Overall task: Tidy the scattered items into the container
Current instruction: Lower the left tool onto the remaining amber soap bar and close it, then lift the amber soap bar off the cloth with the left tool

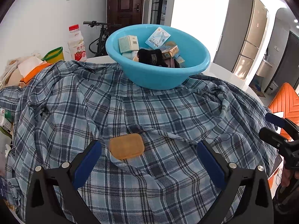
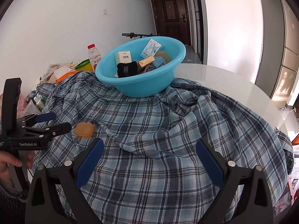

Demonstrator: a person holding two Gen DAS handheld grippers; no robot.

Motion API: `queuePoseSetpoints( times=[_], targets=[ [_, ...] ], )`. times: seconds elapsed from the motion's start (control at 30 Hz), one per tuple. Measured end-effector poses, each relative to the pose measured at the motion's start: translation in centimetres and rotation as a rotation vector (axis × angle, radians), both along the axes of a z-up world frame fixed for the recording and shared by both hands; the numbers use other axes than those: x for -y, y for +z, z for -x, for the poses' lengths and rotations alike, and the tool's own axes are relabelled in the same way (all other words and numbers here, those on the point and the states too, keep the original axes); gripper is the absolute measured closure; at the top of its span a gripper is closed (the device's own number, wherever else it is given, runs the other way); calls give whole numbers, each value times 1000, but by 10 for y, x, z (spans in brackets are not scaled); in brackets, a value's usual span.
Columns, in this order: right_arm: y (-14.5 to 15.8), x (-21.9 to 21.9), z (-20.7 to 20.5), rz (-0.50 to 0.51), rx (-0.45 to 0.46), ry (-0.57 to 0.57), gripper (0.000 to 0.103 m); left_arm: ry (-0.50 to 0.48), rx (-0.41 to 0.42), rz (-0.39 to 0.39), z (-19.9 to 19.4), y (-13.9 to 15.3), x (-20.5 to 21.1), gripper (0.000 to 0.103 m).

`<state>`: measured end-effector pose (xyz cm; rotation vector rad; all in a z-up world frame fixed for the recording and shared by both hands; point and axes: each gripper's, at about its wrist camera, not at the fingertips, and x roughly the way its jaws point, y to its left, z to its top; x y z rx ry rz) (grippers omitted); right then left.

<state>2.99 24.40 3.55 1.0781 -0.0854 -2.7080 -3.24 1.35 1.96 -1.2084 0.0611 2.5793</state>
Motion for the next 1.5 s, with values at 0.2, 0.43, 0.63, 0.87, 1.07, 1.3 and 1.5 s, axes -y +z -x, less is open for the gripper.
queuePoseSetpoints(
  times=[0.2, 0.43, 0.63, 0.87, 1.07, 1.3, 1.5],
  targets=[
    [-13, -6, 6, 8, 48, -25, 5, -41, 30, 24, 16, -21, -9, 0],
    [-18, -9, 10, 9, 69, -44, 5, -91, 63, 73, 38, -40, -16, 0],
    [-28, -15, 12, 17, 99, -65, 5, -55, 158, 31, 58, -63, -3, 0],
    [-35, -22, 17, 37, 128, -74, 5, -17, 174, 35, 65, -72, 4, 0],
    [-35, -19, 18, 43, 130, -68, 5, -18, 158, 45, 67, -76, 5, 7],
    [-36, -22, 17, 61, 134, -73, 5, -37, 97, 123, 54, -65, 0, 38],
    [-37, -19, 16, 72, 139, -60, 5, -62, 81, 100, 45, -53, -1, 38]
  ],
)
